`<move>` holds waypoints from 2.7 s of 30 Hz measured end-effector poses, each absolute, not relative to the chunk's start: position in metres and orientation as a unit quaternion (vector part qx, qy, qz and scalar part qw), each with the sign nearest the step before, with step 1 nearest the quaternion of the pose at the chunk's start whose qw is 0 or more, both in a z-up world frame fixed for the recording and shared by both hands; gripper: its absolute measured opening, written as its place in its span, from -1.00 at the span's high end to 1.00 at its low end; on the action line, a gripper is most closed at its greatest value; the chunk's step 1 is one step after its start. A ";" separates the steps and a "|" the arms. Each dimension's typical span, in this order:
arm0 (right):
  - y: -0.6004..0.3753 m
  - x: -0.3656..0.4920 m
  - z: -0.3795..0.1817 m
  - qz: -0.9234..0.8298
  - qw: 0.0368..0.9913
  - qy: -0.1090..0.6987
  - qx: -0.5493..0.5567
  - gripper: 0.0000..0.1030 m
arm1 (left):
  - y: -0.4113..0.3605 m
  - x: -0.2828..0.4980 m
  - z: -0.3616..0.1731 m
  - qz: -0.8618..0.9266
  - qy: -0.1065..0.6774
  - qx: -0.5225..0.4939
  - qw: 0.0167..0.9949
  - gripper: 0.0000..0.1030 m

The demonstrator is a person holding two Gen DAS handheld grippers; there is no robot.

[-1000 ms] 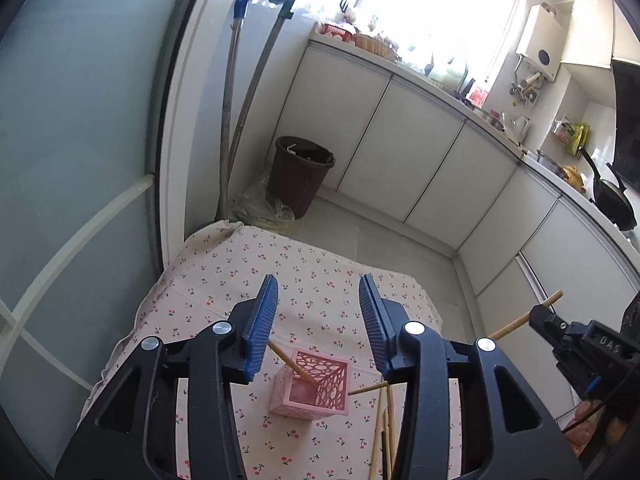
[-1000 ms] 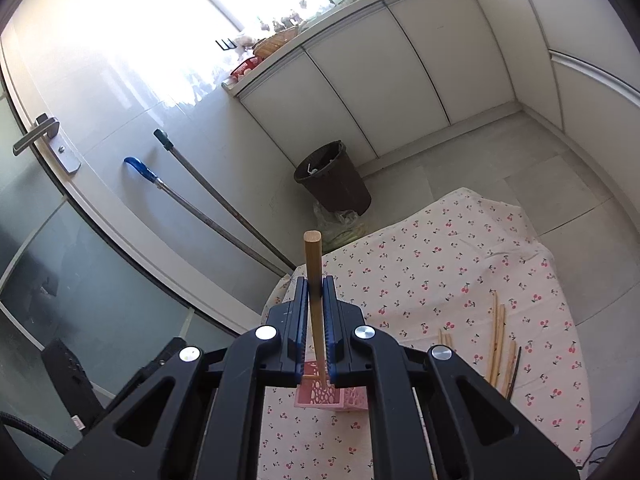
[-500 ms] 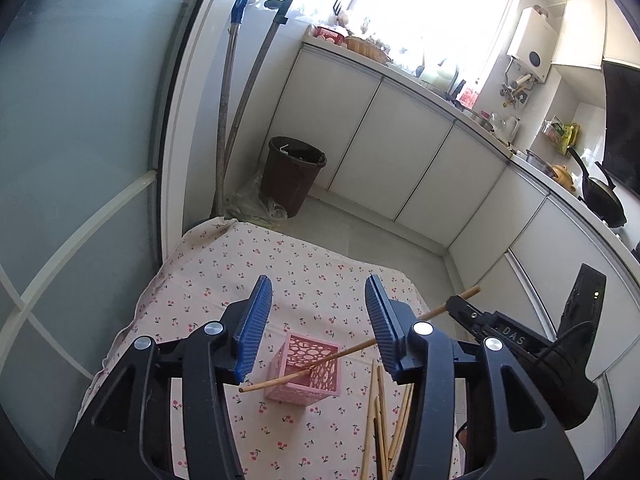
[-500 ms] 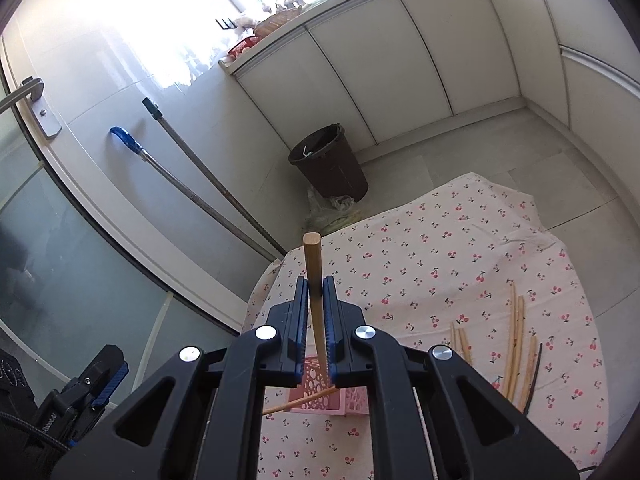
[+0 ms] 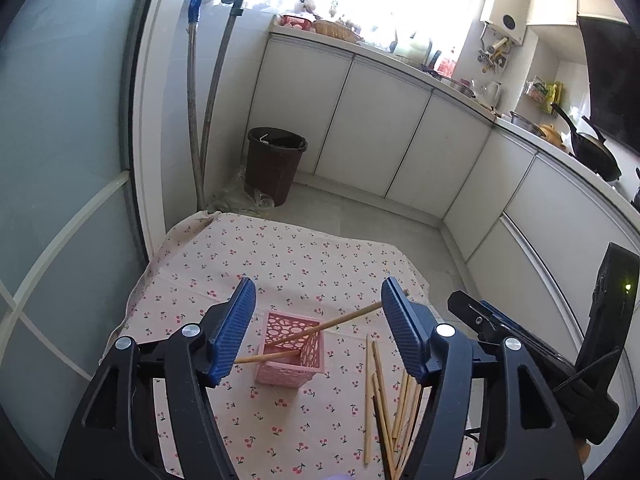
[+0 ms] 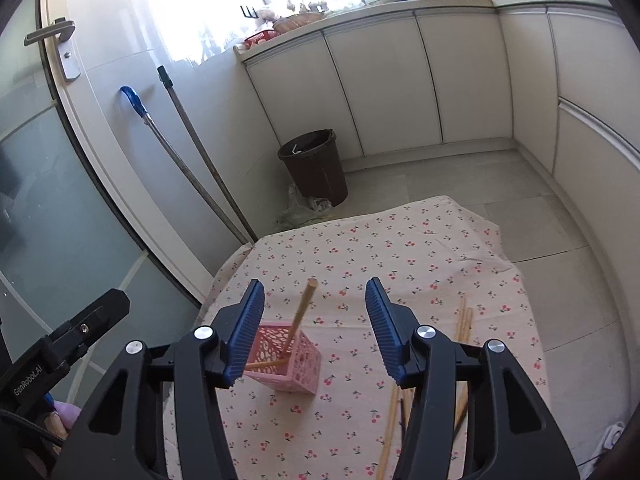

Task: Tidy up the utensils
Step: 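Lift both chopsticks over the pink basket and open both tools to drop them in, then grasp a chopstick from the pile with the left tool while the right tool grasps another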

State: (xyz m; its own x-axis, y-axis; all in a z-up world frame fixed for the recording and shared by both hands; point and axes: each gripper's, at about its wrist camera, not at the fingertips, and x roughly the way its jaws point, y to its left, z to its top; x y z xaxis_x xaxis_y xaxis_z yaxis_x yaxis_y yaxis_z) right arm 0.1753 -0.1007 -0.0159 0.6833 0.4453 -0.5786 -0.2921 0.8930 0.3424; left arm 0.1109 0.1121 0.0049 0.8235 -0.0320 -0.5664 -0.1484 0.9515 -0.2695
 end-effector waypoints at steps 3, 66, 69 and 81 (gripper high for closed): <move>-0.109 0.164 -0.017 0.183 0.921 0.334 0.079 -0.19 | 0.099 0.112 -0.001 0.032 0.306 -0.135 0.942 -0.33; -0.316 0.210 -0.117 0.004 0.826 0.512 0.236 -0.86 | -0.059 0.275 -0.224 -0.026 0.564 0.057 0.823 0.91; -0.305 0.218 -0.130 0.007 0.822 0.523 0.224 -0.86 | -0.057 0.240 -0.205 -0.038 0.528 0.071 0.845 0.91; -0.262 0.280 -0.201 0.027 0.771 0.563 0.297 -0.28 | -0.016 0.122 -0.109 -0.088 0.459 0.018 0.884 0.91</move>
State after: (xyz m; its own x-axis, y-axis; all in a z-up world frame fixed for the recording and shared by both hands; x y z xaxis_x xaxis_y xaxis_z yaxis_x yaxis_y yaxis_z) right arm 0.2798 -0.2624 -0.2008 0.3655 0.3759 -0.8516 0.2920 0.8223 0.4883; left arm 0.1222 -0.0159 -0.1087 0.5624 -0.1398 -0.8150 0.1726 0.9837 -0.0496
